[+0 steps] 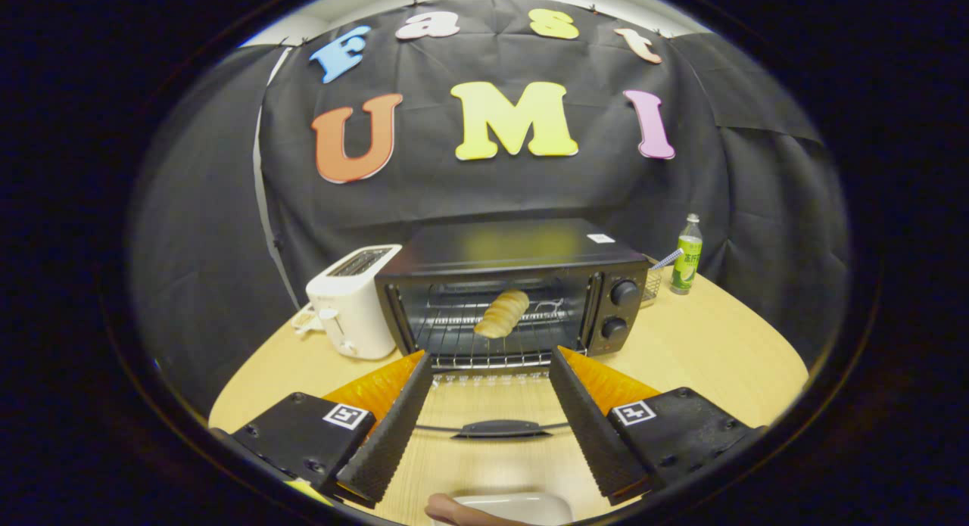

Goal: Open the toaster oven, put the food inside, and close the toaster oven door.

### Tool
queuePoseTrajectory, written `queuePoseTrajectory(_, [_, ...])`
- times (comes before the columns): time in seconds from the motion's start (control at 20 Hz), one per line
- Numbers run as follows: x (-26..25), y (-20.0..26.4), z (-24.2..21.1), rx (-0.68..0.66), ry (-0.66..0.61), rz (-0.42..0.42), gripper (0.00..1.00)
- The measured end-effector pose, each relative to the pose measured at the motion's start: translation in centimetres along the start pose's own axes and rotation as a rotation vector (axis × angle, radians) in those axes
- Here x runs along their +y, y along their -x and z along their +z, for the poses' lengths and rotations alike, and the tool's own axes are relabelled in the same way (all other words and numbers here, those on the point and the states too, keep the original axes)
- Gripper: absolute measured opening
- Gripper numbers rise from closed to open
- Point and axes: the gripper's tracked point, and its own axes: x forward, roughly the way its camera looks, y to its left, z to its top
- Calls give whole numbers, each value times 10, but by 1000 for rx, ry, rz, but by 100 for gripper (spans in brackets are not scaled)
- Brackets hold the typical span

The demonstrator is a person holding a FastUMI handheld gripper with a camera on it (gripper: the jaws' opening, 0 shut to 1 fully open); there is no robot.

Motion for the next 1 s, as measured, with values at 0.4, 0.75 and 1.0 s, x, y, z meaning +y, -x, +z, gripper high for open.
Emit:
queuePoseTrajectory(0.4, [-1,-7,-80,197,82,-53,100])
queuePoseTrajectory(0.75, [-7,-22,-129,324,16,-46,100])
queuePoseTrajectory(1.0, [-17,-42,-141,326,1,-80,100])
